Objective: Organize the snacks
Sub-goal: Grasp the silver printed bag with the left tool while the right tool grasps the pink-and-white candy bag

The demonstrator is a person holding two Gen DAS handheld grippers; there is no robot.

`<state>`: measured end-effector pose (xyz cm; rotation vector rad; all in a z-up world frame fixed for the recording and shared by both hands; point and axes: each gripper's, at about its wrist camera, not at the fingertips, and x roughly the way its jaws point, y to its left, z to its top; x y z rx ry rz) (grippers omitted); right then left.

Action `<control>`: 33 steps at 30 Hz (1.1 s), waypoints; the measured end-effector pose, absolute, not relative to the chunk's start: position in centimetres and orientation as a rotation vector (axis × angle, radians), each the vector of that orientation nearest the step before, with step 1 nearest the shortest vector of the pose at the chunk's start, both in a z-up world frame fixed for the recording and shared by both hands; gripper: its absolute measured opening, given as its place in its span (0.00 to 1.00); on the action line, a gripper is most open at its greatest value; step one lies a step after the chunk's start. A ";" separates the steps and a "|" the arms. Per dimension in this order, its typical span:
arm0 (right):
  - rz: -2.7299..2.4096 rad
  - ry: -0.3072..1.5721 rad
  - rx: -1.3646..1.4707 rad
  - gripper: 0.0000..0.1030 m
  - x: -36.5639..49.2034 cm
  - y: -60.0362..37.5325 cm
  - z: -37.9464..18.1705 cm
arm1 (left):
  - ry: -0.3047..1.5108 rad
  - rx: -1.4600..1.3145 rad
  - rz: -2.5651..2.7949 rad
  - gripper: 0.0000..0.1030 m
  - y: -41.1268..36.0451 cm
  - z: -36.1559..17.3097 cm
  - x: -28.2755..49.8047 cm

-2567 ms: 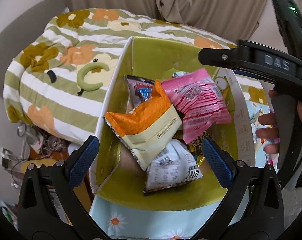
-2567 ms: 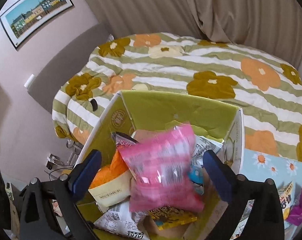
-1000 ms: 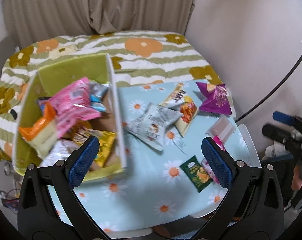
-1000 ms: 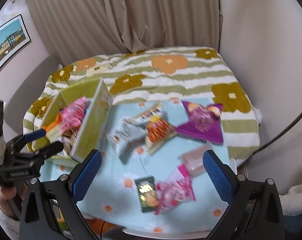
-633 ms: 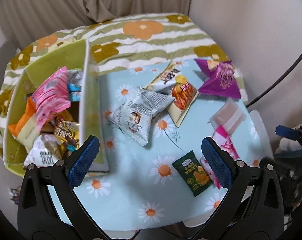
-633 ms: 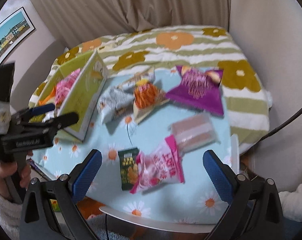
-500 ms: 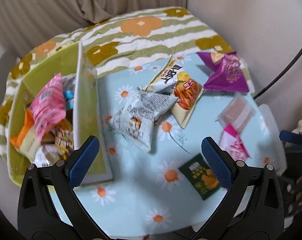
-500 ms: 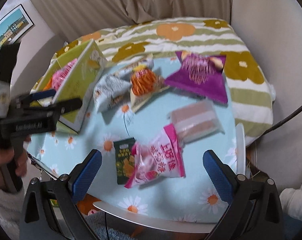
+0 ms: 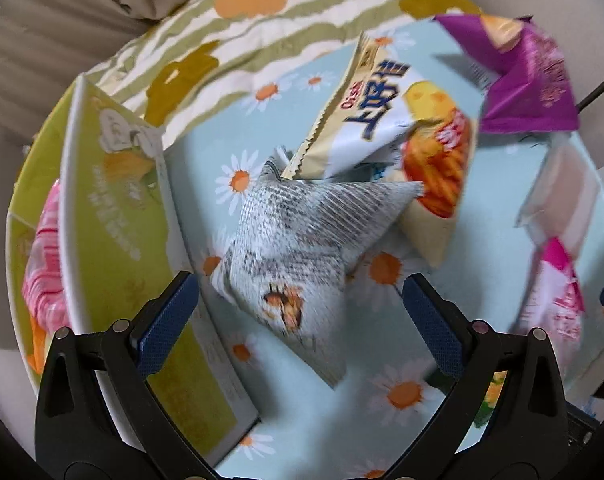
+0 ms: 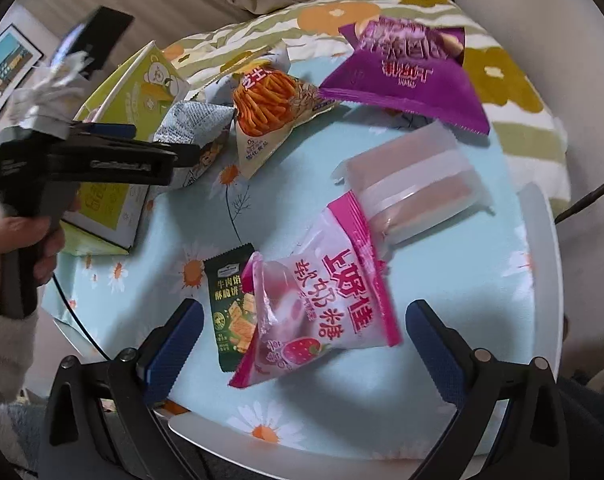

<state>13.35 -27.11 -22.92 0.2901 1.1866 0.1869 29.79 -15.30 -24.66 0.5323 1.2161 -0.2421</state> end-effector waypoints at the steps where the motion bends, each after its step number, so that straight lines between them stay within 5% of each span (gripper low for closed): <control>1: 0.186 1.187 0.293 0.98 13.4 -27.1 -23.1 | 1.215 0.553 -0.241 0.98 -15.4 -25.0 30.1; 5: 0.159 1.198 0.231 0.98 13.8 -26.2 -23.7 | 1.252 0.586 -0.267 0.97 -16.0 -26.5 31.3; 9: 0.138 1.207 0.199 0.98 14.2 -25.6 -24.3 | 1.287 0.609 -0.277 0.75 -16.2 -28.1 32.0; 15: 0.110 1.216 0.192 0.98 14.2 -25.6 -25.0 | 1.255 0.633 -0.299 0.63 -16.0 -28.1 31.9; 24: 0.137 1.231 0.124 0.97 14.3 -25.4 -26.4 | 1.264 0.621 -0.304 0.59 -15.5 -27.8 29.2; 33: 0.187 1.214 0.028 0.83 14.1 -23.4 -26.8 | 1.265 0.601 -0.318 0.53 -15.1 -27.7 25.5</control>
